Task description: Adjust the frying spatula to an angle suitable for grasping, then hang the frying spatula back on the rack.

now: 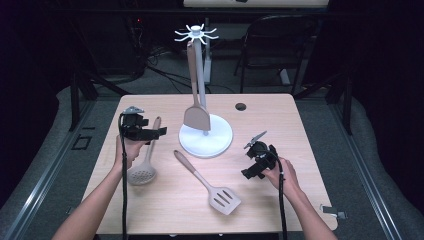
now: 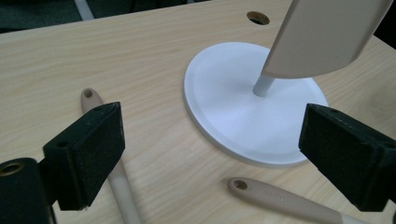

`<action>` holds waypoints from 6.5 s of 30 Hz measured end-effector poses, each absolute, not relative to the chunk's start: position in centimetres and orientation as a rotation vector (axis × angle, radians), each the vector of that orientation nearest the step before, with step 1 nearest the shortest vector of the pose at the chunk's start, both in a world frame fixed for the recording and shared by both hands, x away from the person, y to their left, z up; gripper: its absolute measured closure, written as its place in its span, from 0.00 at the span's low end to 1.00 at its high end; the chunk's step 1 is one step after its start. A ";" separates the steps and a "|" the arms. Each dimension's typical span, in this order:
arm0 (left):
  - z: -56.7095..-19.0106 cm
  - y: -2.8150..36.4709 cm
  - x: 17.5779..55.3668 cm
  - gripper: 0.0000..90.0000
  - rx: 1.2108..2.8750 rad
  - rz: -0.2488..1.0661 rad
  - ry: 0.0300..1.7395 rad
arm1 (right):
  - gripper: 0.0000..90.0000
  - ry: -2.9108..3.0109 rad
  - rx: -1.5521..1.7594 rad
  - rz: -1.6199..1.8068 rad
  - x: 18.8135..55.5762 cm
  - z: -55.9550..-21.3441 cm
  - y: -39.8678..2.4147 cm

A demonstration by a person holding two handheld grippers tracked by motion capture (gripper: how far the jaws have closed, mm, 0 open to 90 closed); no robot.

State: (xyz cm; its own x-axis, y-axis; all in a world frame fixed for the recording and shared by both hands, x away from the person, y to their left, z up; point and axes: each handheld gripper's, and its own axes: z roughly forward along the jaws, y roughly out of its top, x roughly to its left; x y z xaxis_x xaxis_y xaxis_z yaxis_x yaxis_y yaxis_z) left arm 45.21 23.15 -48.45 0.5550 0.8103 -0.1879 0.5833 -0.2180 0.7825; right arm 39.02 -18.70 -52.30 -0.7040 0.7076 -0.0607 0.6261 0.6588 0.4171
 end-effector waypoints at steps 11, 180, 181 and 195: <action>-48.8 23.9 44.2 0.02 1.910 0.321 1.174 | 0.08 2.628 1.105 0.552 38.9 -52.1 -18.9; -53.0 15.6 41.9 0.46 1.985 0.094 1.054 | 0.75 2.862 0.982 0.784 35.1 -54.6 -7.3; -52.9 15.5 41.9 0.46 1.982 0.095 1.056 | 0.75 2.857 0.983 0.785 35.1 -54.6 -7.3; -52.1 15.5 41.0 0.45 1.963 0.120 1.043 | 0.84 2.838 1.025 0.855 35.3 -54.8 -7.1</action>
